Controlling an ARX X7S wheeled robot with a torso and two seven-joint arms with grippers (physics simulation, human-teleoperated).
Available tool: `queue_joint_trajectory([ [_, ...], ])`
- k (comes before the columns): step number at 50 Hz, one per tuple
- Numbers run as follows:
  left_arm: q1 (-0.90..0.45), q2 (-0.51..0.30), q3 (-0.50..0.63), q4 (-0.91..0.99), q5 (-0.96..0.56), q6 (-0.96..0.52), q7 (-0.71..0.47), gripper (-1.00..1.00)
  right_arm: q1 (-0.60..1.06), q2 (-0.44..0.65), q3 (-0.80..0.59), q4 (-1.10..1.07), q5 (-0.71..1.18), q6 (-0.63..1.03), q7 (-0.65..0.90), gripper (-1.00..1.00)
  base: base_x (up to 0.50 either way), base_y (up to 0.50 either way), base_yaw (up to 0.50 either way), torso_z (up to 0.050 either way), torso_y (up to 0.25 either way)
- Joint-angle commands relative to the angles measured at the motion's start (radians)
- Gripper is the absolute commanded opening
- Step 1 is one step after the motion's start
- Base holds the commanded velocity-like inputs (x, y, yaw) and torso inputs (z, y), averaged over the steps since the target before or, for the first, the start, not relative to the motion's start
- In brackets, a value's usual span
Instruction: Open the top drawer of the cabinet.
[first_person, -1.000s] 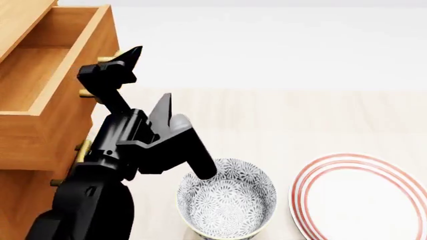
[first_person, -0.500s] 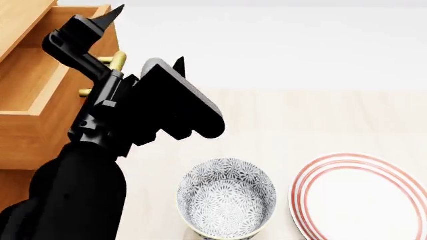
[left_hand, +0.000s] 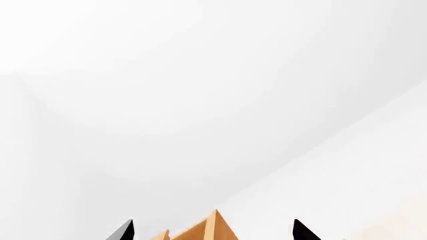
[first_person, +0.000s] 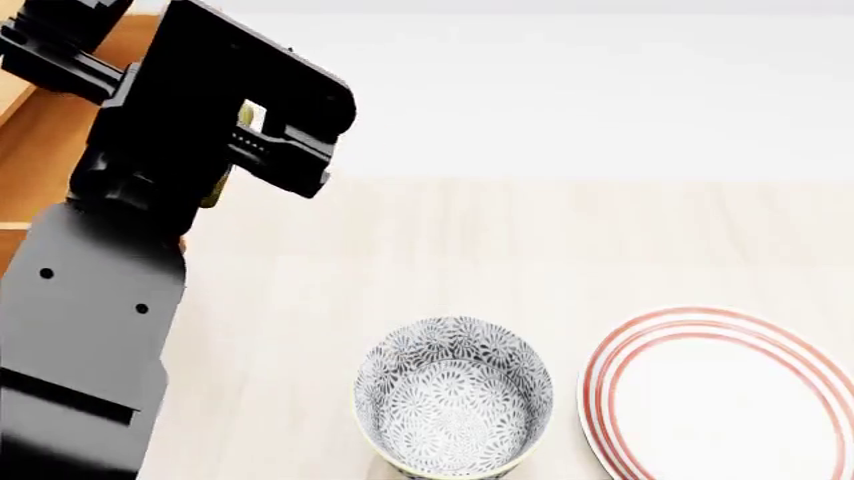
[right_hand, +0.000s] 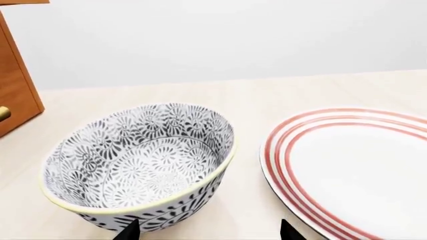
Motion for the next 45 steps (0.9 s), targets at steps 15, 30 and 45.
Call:
queue_joint_trajectory([
  [15, -0.104, -0.026, -0.115, -0.253, -0.083, 0.102, -0.061, 1.00, 0.007, -0.018, 0.024, 0.007, -0.009, 0.000, -0.013, 1.00, 0.00, 0.00, 0.00, 0.000, 0.000],
  [30, -0.149, -0.018, -0.125, -0.344, -0.127, 0.129, -0.069, 1.00, 0.007, -0.016, 0.020, 0.011, -0.007, -0.006, -0.012, 1.00, 0.00, 0.00, 0.00, 0.000, 0.000],
  [45, -0.231, 0.036, -0.304, -0.438, -0.334, 0.041, -0.183, 1.00, 0.010, -0.014, 0.015, 0.015, -0.005, -0.008, -0.013, 1.00, 0.00, 0.00, 0.00, 0.000, 0.000],
])
